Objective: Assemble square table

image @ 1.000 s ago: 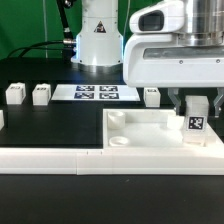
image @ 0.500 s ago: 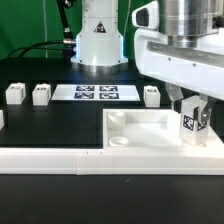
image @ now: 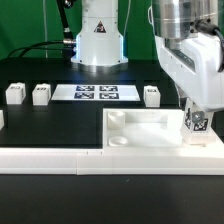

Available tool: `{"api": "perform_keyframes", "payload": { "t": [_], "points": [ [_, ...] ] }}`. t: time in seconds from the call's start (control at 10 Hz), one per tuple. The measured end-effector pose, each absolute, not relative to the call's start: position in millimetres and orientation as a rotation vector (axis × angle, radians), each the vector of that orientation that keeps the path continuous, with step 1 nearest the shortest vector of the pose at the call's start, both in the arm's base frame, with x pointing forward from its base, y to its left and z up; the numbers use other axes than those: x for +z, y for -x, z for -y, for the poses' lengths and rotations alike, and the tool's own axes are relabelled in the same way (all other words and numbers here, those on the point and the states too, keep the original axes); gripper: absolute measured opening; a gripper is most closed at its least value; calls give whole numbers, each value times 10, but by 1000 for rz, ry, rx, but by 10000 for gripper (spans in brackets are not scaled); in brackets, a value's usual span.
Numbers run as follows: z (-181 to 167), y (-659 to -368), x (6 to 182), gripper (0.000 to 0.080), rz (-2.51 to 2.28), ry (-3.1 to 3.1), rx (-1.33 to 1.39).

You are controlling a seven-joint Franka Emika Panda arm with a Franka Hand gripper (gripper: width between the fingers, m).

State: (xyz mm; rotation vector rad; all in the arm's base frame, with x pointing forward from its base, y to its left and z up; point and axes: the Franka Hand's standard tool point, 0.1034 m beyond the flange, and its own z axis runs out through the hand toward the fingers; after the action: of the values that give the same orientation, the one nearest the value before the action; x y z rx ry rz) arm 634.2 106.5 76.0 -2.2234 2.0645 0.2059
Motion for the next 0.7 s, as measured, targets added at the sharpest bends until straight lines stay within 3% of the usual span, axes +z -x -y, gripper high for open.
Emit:
{"api": "perform_keyframes", "payload": {
  "t": [0.1,0.2,0.3,0.4,0.7],
  "points": [
    [-1073,-6339,757,408,-2002,2276,203],
    [-1113,-6309,772,408,-1822,2446,188],
    [-1188,-6302,773,543,-1512,2652,143],
    [-1215,-6309,738,627,-1199,2792,109],
    [-1190,-6311,728,648,-950,2878,99]
  ]
}}
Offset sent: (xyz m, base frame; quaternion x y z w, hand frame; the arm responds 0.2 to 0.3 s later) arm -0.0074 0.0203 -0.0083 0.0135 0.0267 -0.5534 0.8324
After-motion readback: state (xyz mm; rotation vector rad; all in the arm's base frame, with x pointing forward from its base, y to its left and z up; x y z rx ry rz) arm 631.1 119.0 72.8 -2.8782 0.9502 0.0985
